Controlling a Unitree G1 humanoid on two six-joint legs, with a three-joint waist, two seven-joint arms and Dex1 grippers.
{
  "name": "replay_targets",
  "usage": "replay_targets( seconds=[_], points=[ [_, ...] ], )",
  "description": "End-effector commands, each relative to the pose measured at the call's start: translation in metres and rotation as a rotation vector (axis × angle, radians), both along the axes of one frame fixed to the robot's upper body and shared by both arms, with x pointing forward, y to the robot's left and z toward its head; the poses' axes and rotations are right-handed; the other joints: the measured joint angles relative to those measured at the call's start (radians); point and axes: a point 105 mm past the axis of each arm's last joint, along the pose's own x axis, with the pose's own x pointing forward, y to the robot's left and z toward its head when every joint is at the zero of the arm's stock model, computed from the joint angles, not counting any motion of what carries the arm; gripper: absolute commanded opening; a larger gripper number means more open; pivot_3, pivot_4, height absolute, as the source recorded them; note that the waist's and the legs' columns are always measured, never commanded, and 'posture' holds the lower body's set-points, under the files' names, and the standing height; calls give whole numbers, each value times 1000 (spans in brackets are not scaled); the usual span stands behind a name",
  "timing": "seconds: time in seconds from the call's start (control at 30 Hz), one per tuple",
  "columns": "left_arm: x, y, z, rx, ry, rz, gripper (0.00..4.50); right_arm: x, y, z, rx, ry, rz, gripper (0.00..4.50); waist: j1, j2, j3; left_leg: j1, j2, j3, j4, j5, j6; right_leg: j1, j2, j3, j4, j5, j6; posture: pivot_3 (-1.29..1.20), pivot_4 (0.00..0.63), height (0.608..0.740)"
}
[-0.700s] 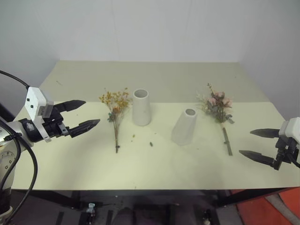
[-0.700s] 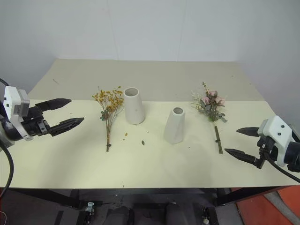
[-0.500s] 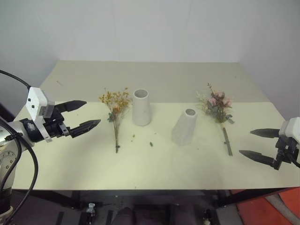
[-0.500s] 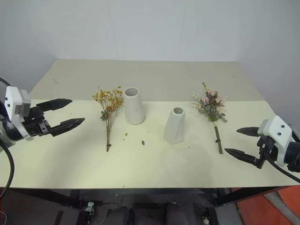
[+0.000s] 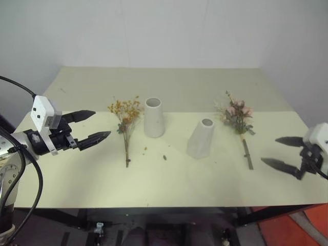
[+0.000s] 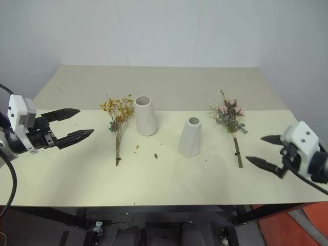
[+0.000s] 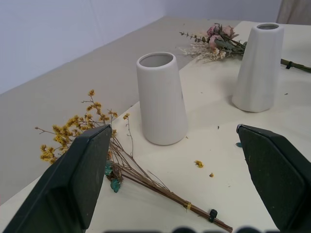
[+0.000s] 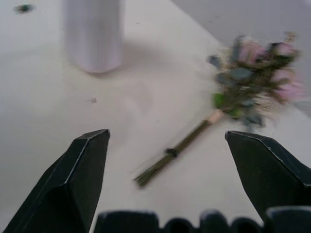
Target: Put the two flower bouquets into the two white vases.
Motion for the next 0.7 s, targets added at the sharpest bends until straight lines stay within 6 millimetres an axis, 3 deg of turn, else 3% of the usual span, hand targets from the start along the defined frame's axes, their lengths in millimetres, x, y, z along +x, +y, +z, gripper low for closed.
replay_targets(
  seconds=[0.03, 0.2, 0.37, 0.7],
  points=[
    [-4, -23, 11, 95, -54, -90, 4500, 25, -10, -3, -4, 20, -188, 4476, 0, 0, 0, 0, 0, 0, 0, 0, 0, 0, 0, 0, 0, 0, 0, 0, 150, 740],
    [0, -56, 15, 124, -81, -222, 4500, 53, 3, -9, 68, 137, -262, 4476, 3, 0, 0, -6, -1, -1, 0, 0, 0, -5, 0, 0, 0, 3, 5, 0, 150, 740],
    [17, -85, 9, 170, -86, -267, 4500, 84, 11, -15, 164, 260, -376, 4476, 3, 0, 0, -7, -2, -2, 1, 0, 0, -4, 0, 0, 0, 4, 6, 0, 150, 740],
    [14, -81, -4, 173, -65, -274, 4500, 111, 3, -30, 212, 342, -501, 4476, -6, 1, 0, -9, -2, -2, 1, 0, 0, -7, 0, 0, -1, 9, 0, 0, 150, 740]
  ],
)
